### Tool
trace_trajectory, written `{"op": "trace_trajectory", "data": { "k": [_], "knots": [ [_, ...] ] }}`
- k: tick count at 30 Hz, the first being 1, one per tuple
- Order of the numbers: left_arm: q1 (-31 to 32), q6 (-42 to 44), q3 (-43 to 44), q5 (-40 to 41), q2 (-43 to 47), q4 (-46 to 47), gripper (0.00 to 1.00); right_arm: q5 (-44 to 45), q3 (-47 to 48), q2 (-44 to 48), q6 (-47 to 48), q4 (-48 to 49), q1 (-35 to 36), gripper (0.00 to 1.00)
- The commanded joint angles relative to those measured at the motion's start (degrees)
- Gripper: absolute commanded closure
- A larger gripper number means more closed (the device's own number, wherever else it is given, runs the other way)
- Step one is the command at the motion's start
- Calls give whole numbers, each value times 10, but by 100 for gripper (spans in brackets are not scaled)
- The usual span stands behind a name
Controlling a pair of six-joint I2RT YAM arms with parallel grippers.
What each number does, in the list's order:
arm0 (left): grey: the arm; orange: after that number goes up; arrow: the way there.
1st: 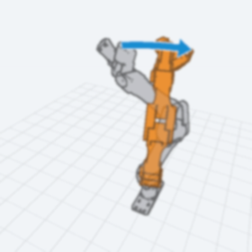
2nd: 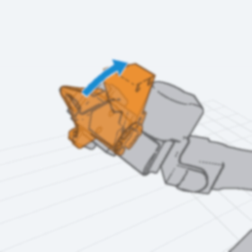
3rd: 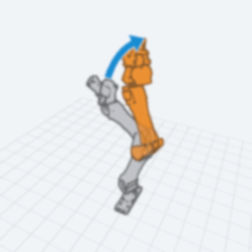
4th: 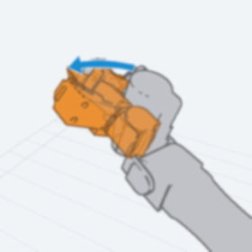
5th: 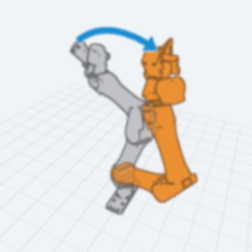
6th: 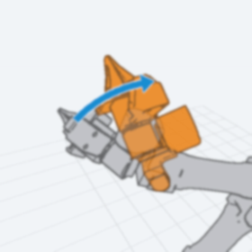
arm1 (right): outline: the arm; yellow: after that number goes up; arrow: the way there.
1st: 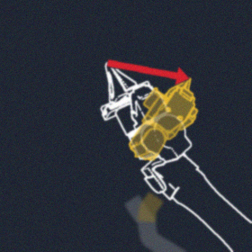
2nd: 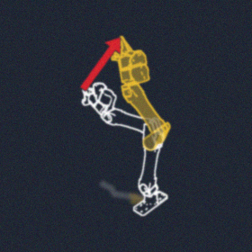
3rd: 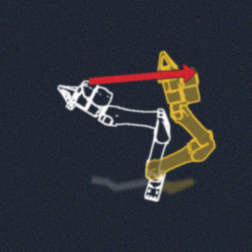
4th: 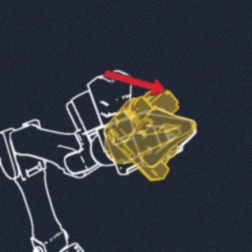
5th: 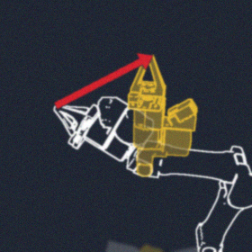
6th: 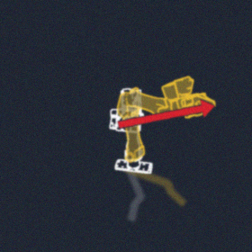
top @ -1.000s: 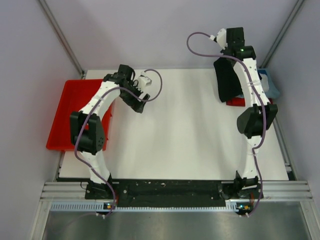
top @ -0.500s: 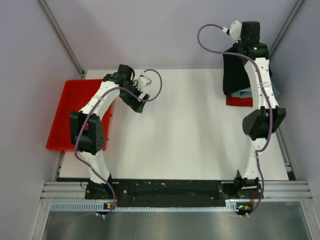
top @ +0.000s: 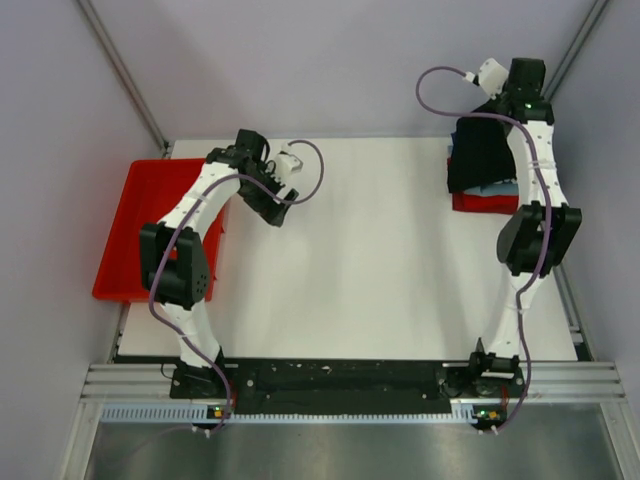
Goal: Fold and stack the t-shirts
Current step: Put the neatly folded tshirt into the corner of the board with the right arm
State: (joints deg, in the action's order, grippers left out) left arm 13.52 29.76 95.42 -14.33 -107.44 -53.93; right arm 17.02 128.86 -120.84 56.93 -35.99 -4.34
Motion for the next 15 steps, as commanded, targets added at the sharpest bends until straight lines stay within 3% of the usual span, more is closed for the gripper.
{"op": "trace_trajectory", "data": {
  "k": [1,15],
  "knots": [
    [-4,8,1,17,-8,-6,1,-18,0,-20,20,121,-34,100],
    [-4,9,47,51,-51,-39,1,-71,-32,-91,50,238,-112,100]
  ]
}}
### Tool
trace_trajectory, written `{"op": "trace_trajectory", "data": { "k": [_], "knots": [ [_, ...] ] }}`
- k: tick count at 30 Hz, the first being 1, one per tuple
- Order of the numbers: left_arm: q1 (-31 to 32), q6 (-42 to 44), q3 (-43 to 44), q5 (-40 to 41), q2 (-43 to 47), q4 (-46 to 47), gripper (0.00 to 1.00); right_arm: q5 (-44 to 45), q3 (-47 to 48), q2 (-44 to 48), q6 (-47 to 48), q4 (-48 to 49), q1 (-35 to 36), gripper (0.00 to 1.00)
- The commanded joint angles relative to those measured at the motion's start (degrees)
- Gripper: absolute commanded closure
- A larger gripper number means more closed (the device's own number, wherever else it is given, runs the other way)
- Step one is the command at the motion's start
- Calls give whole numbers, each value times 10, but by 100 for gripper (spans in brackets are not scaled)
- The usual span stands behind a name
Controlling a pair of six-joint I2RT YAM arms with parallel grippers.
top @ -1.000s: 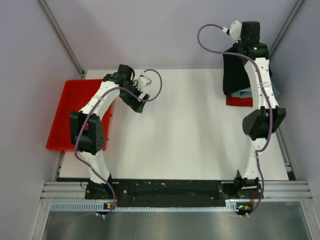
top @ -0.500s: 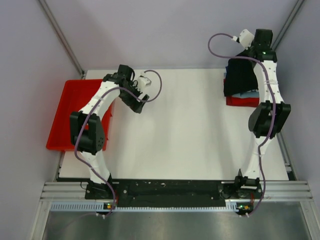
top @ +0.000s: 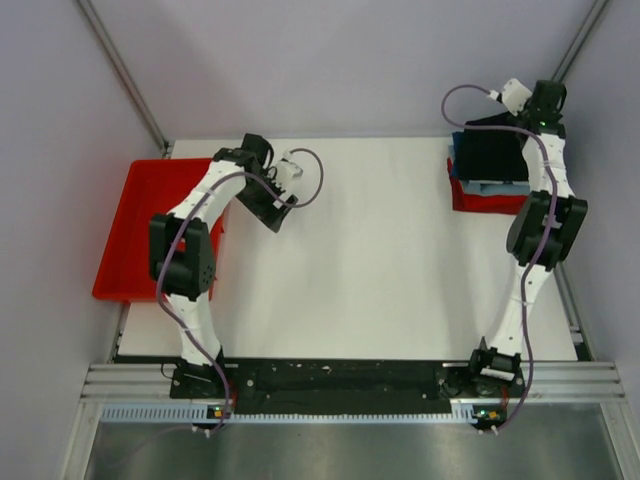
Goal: Fold and stack the t-shirts
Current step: Put the neatly folded tshirt into the corner of the board with the right arm
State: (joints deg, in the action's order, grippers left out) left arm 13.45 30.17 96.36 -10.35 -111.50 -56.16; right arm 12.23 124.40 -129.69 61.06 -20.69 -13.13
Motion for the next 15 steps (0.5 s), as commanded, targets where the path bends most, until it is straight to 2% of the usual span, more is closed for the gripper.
{"op": "trace_trajectory", "data": {
  "k": [1,2,4,6,7,8,9,15],
  "knots": [
    [-4,5,40,11,-15,-18,1,-23,14,-6,12,92,-26,99],
    [-4,4,41,12,-19,-19,1,-21,11,-11,13,105,-27,93],
    [-4,3,42,13,-22,-21,1,-14,1,-17,17,143,-29,72],
    [-4,2,42,14,-26,-23,1,3,1,-22,7,180,-30,33],
    [-4,3,41,14,-27,-25,1,15,5,-25,1,193,-30,24],
    [-4,4,40,14,-28,-25,1,24,13,-26,-12,196,-30,19],
    [-4,3,40,14,-27,-25,1,34,19,-22,-24,201,-28,1],
    [-4,4,28,-4,-2,-23,1,53,34,35,-93,171,7,1]
  ]
}}
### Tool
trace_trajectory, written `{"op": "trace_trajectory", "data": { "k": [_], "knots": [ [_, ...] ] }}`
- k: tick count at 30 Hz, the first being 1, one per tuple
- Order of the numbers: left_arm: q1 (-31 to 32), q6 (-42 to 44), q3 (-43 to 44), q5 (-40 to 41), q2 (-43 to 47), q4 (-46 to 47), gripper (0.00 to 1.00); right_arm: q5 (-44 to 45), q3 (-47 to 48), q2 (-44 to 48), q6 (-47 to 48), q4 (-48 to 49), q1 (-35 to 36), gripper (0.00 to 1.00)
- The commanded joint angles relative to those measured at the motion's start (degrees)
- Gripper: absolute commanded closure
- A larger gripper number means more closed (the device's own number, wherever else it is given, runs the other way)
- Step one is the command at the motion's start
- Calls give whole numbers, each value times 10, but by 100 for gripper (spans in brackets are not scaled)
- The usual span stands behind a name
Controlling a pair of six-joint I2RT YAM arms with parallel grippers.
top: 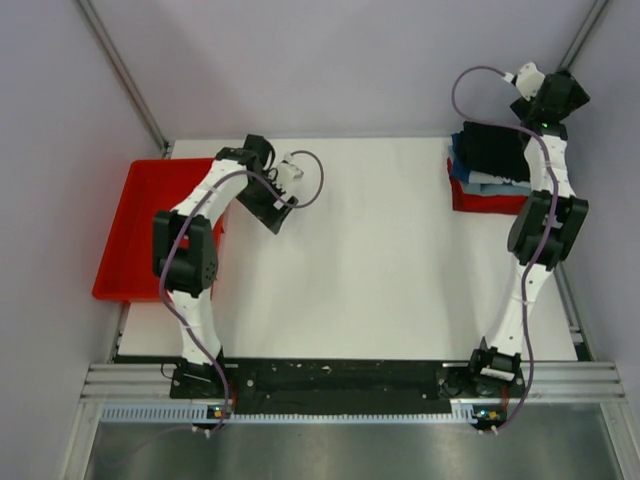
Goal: Fold and stack the t-shirts
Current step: Put the neatly folded tshirt into the corner of the board with the right arm
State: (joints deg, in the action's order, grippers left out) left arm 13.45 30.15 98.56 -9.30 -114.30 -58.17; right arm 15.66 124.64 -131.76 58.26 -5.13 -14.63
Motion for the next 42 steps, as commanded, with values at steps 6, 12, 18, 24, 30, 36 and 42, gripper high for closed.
{"op": "trace_trajectory", "data": {
  "k": [6,12,18,24,30,36,42],
  "knots": [
    [-4,12,-86,-18,115,40,1,28,-85,152,-127,-30,78,1],
    [-11,9,-221,-59,244,130,1,-74,-349,347,-309,9,117,1],
    [-23,0,-427,-36,426,322,1,-141,-669,558,-437,127,143,1],
    [-29,-104,-574,117,470,565,1,-195,-875,690,-565,214,160,1],
    [-33,-203,-685,220,475,775,1,-159,-1048,766,-624,329,163,1],
    [-33,-205,-712,208,475,811,1,-118,-1193,753,-631,548,166,1],
    [-33,-187,-730,201,470,830,1,-145,-1205,758,-628,574,168,1]
  ]
}}
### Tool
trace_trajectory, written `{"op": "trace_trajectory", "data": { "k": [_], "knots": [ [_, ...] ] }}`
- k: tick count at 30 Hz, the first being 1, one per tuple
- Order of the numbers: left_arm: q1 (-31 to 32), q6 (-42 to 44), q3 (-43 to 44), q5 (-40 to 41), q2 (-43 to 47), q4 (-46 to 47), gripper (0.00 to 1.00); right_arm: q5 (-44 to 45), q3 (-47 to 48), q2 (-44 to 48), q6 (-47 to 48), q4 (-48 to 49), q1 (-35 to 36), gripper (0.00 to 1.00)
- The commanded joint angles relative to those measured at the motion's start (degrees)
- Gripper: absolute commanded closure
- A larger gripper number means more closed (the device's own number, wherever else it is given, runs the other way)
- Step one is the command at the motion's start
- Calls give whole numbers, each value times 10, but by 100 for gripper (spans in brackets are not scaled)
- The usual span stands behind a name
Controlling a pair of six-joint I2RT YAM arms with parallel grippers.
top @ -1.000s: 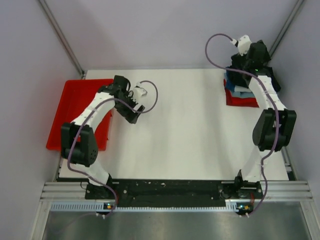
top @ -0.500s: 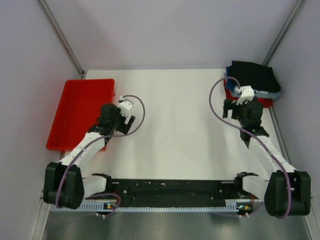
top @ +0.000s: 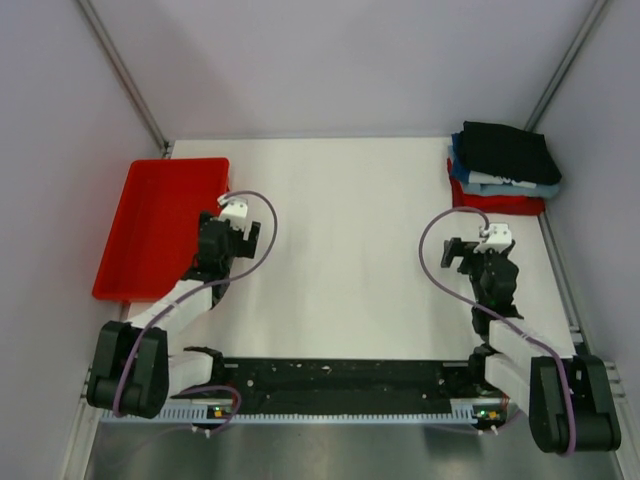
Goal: Fold and stack the t-shirts
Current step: Put the neatly folded tshirt into the corner of the board with the right arm
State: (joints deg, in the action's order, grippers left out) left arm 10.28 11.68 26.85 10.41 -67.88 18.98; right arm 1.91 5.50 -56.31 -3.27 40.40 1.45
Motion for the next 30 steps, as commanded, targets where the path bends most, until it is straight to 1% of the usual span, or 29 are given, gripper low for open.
{"op": "trace_trajectory", "data": {
  "k": [1,4,9,27,30],
  "knots": [
    [-2,-1,-14,-2,5,57,1,-5,-15,5,-15,118,7,1],
    [-2,0,-14,-14,-1,54,1,6,-17,8,-18,120,7,1],
    [-3,4,-5,-12,-13,42,1,8,-17,8,-20,121,7,1],
    [-3,8,-9,-29,-1,37,1,8,-16,7,-24,121,7,1],
    [-3,18,-22,-41,3,52,1,6,-15,4,-24,120,7,1]
  ]
}}
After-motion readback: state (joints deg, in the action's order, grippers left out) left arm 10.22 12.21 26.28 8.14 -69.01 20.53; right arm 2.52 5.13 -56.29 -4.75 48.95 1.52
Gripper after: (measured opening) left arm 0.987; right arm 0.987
